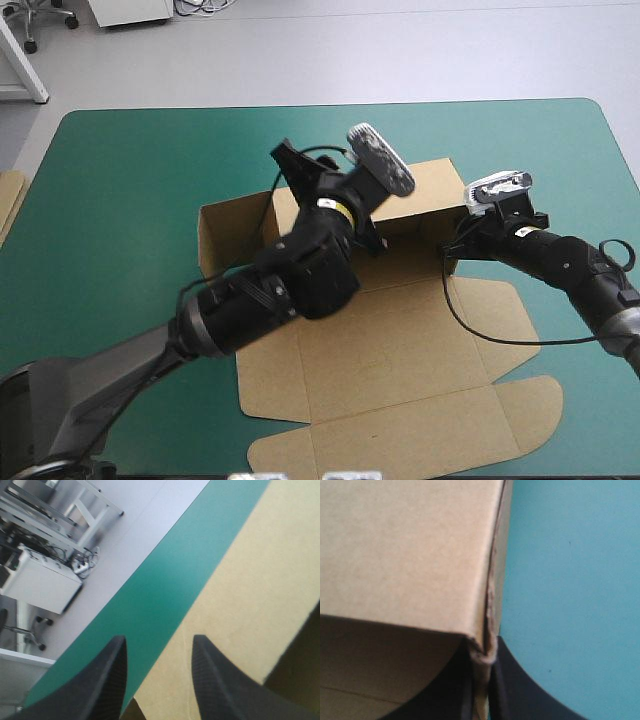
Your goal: Fold the box
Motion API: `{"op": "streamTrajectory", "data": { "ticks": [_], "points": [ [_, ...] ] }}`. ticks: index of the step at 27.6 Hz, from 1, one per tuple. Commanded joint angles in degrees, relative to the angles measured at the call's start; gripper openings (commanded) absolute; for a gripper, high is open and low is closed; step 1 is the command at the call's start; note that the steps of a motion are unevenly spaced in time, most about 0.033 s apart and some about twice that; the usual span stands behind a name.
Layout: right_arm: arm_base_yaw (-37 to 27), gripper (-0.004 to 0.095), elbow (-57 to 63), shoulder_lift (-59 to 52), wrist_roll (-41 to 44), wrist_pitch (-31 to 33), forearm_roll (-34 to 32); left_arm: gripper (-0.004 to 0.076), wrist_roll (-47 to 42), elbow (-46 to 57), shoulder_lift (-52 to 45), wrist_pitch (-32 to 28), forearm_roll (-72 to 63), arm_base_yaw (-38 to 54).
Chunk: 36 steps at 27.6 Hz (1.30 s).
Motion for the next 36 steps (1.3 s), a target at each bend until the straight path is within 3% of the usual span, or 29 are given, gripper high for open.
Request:
{"op": "streamTrajectory", "data": {
  "ticks": [1,5,8,13,18,24,26,31,36],
  "points": [
    [0.1,-0.002,-1.7,-1.6,0.7,-2.9,1.6,0.0258,3.2,-8.4,-3.4,-2.4,-5.2,6.2],
    [0.1,-0.002,-1.7,-1.6,0.9,-2.9,1.6,0.0239,4.9,-12.7,-4.1,-1.4,-9.9,17.9],
    [0.1,-0.002,-1.7,-1.6,0.9,-2.9,1.6,0.0236,7.4,-12.6,-3.9,-0.9,-26.4,33.0],
    [0.1,-0.002,-1.7,-1.6,1.8,-3.0,1.6,0.0223,11.4,-10.9,-4.1,-3.2,-43.3,50.2],
    [0.1,-0.002,-1.7,-1.6,2.9,-2.9,1.4,0.0223,12.2,-8.2,-4.1,-2.5,-46.5,58.5],
    [0.1,-0.0019,-3.4,-1.6,4.7,-1.5,0.6,0.0223,15.2,-3.8,-4.1,-4.6,-43.4,59.2],
    [0.1,-0.0019,-5.1,-1.6,8.4,0.7,-2.1,0.0223,14.9,-1.4,-4.1,-6.8,-43.0,60.3],
    [0.1,-0.0019,-11.7,-1.6,21.2,10.3,-16.3,0.0223,14.2,5.1,-4.1,-12.3,-51.9,66.2],
    [0.1,-0.0019,-18.8,-1.6,29.3,18.2,-26.1,0.0223,19.6,10.3,-4.1,-14.4,-64.1,71.8]
  ]
}}
